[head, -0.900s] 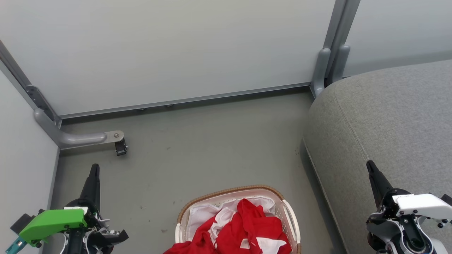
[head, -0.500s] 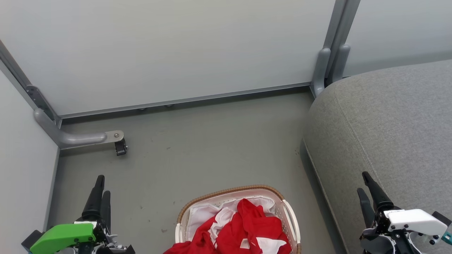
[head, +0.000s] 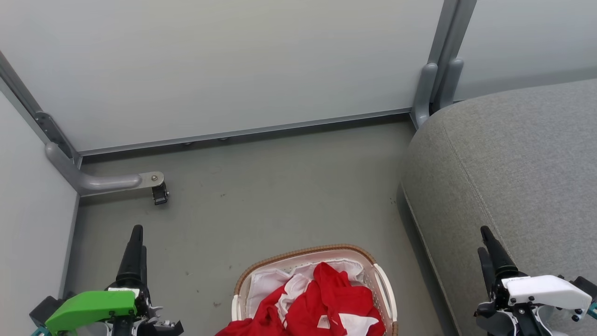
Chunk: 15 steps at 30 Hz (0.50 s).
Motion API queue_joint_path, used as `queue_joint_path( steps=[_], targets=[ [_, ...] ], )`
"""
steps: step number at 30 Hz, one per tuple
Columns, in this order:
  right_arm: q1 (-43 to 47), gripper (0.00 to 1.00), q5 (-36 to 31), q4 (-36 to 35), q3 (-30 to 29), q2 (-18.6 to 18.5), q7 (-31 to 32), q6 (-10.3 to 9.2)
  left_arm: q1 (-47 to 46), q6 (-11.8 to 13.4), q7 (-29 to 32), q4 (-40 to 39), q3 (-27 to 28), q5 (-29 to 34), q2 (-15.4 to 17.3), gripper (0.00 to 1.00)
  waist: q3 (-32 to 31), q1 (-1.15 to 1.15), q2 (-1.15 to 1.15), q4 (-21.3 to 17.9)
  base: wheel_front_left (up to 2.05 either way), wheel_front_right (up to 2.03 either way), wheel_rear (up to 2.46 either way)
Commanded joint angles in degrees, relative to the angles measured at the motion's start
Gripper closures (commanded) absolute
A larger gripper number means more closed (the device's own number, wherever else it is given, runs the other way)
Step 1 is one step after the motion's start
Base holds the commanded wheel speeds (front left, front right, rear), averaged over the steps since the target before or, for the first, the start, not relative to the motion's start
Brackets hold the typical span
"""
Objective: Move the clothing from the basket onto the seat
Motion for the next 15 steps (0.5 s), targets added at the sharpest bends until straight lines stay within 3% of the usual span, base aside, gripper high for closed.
queue_joint_path(
  steps=[1,15],
  targets=[
    [-1.4,0.0,-2.1,-1.2,-0.3,-0.5,-0.8,0.02,-0.4,-0.1,-0.7,-1.4,-0.3,2.0,0.3,0.0,0.0,0.0,0.04,0.0,0.0,0.0,0.0],
    [-1.6,0.0,-17.3,-4.6,-1.2,-0.7,-4.0,0.02,0.0,-0.1,-3.8,-3.7,-1.2,15.1,0.4,0.0,0.1,0.0,0.07,0.2,0.0,0.0,0.0]
  ],
)
